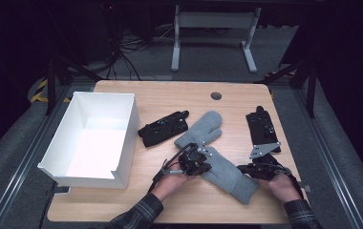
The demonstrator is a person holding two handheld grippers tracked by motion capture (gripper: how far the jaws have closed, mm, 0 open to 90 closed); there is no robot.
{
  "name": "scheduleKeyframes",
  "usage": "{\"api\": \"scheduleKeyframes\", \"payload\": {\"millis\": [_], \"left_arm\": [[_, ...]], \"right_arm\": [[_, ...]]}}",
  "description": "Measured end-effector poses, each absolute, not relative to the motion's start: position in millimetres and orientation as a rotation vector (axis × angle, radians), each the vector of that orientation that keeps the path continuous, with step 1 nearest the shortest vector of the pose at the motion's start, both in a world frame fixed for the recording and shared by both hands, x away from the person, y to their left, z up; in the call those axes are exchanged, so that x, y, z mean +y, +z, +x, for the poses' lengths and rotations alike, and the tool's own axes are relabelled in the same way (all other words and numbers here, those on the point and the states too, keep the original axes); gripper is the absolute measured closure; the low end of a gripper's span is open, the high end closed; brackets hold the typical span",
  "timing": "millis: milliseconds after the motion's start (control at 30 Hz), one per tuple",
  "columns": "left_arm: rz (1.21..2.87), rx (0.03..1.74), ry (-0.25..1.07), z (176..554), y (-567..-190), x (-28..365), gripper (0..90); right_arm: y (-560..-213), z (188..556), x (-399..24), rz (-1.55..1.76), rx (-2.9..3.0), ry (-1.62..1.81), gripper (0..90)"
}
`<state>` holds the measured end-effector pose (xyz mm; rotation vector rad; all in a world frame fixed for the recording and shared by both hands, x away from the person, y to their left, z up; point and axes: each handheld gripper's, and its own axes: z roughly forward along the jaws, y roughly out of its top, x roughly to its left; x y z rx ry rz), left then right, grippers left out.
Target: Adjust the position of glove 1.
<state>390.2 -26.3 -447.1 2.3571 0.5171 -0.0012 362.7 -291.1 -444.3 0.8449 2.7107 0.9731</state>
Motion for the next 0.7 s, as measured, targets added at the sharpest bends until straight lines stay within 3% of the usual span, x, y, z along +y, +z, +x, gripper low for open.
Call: {"api": "scheduleKeyframes", "payload": {"millis": [700], "left_arm": [[2.349,0.536,0.007,410.7,-446.4,-39.7,89.4]], "right_arm": [[-445.1,345.5,-237.1,0.613,2.859,1.086,90.0]]}}
